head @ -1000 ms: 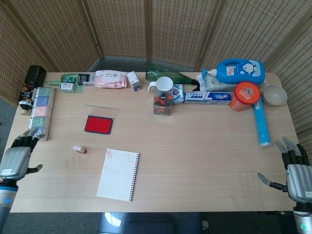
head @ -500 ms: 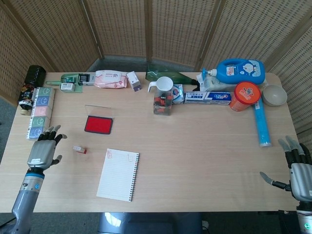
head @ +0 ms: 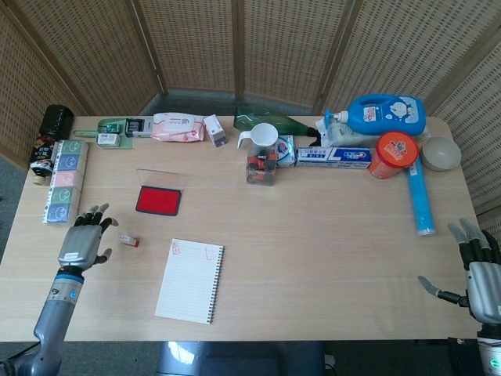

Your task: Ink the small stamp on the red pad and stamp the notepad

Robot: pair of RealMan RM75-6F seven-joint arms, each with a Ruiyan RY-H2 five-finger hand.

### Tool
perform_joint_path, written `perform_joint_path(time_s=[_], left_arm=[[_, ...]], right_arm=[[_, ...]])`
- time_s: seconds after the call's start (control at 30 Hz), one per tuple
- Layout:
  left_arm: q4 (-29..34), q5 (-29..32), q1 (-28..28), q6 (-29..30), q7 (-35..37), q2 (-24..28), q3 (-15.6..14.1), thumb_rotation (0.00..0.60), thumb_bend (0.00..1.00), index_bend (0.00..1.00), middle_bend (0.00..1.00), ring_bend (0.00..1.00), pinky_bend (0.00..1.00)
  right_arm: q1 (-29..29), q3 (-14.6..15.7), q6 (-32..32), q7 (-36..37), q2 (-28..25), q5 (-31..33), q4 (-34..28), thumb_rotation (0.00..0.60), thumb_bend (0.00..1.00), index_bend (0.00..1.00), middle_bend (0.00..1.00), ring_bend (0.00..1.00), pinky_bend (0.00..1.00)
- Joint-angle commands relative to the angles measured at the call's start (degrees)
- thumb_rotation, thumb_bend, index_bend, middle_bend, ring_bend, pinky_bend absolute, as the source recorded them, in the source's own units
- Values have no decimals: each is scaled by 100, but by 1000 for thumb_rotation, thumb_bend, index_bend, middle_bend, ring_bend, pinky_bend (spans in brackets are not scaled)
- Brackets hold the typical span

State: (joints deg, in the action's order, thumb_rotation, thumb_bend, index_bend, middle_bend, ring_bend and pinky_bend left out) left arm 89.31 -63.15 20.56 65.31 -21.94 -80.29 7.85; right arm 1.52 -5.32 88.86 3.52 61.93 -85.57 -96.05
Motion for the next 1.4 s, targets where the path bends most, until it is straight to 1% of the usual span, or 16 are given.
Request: perform_joint_path(time_s=[0.03, 0.13, 0.43, 0.67, 0.8, 1.1, 1.27, 1.4], left_arm=[[-34, 99, 83, -20, -116, -96, 27, 600, 287, 331, 0, 0, 90], [-60, 174, 139, -61, -172, -167, 30, 600, 288, 354, 0, 0, 90], [-221, 325, 233, -54, -246, -355, 35, 600, 290, 370, 0, 0, 90], [-384, 306, 273, -3, -238, -479, 12, 600, 289, 408, 0, 0, 91], [-393, 291, 299, 28, -257, -521, 9, 600, 289, 426, 0, 0, 91], [-384, 377, 374, 55, -423, -572, 21, 600, 290, 432, 0, 0, 91], [-404, 433, 416, 50, -488, -602, 26, 600, 342, 444, 0, 0, 91], [-416, 471, 444, 42, -527, -634, 23, 600, 344, 445, 0, 0, 91]], right_arm=[[-7, -9, 13, 31, -18, 7, -7, 402, 0, 0, 0, 0, 0], [-8, -13, 10, 55, -27, 16, -6, 401, 0, 0, 0, 0, 0], [5, -27, -37, 86, -41, 65, 10, 400, 0, 0, 0, 0, 0], [3, -35, -35, 107, -48, 74, 12, 401, 0, 0, 0, 0, 0], [7, -36, -48, 99, -45, 86, 17, 399, 0, 0, 0, 0, 0], [8, -38, -58, 81, -39, 103, 20, 395, 0, 0, 0, 0, 0], [10, -44, -65, 80, -40, 115, 24, 399, 0, 0, 0, 0, 0], [10, -43, -65, 73, -39, 114, 23, 400, 0, 0, 0, 0, 0]])
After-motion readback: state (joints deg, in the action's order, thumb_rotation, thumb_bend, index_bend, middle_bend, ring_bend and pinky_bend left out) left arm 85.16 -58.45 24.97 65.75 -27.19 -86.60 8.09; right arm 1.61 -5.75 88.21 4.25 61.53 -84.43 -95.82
